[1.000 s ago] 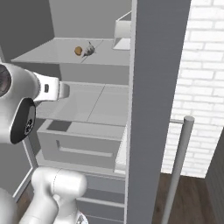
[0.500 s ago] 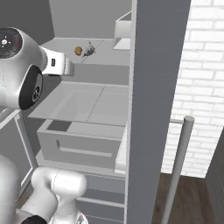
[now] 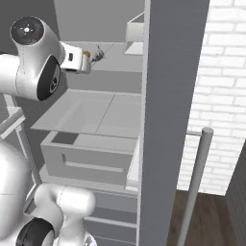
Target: Place one sweet potato and one fish in each tupperware on the nearby counter, to pack two identical lunches.
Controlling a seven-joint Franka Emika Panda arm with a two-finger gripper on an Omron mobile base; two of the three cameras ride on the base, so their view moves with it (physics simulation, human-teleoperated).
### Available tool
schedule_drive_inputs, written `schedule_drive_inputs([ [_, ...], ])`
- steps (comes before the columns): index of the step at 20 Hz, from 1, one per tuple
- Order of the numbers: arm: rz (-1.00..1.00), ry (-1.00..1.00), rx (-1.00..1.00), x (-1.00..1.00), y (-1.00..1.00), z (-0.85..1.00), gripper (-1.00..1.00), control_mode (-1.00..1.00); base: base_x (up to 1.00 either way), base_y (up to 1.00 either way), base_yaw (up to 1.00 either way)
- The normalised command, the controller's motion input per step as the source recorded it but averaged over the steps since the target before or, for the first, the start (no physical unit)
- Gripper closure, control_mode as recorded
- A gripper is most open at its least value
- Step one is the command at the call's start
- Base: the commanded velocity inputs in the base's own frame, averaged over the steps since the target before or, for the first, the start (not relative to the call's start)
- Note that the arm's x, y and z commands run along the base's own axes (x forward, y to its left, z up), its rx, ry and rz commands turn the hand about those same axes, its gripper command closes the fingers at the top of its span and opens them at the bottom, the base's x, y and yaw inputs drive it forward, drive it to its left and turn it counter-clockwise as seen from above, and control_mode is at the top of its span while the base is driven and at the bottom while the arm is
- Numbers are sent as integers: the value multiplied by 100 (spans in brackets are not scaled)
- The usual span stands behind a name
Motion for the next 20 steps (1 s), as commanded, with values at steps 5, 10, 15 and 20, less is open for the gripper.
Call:
schedule_drive_inputs([
  [5,-7,1,0,64,-10,0,-100,-100,0,0,0],
  [10,-1,1,2,76,-11,0,-100,-100,0,0,0],
  [15,0,0,0,73,-2,-2,-100,-100,0,0,0],
  [20,0,2,0,64,0,-15,-100,-100,0,0,0],
])
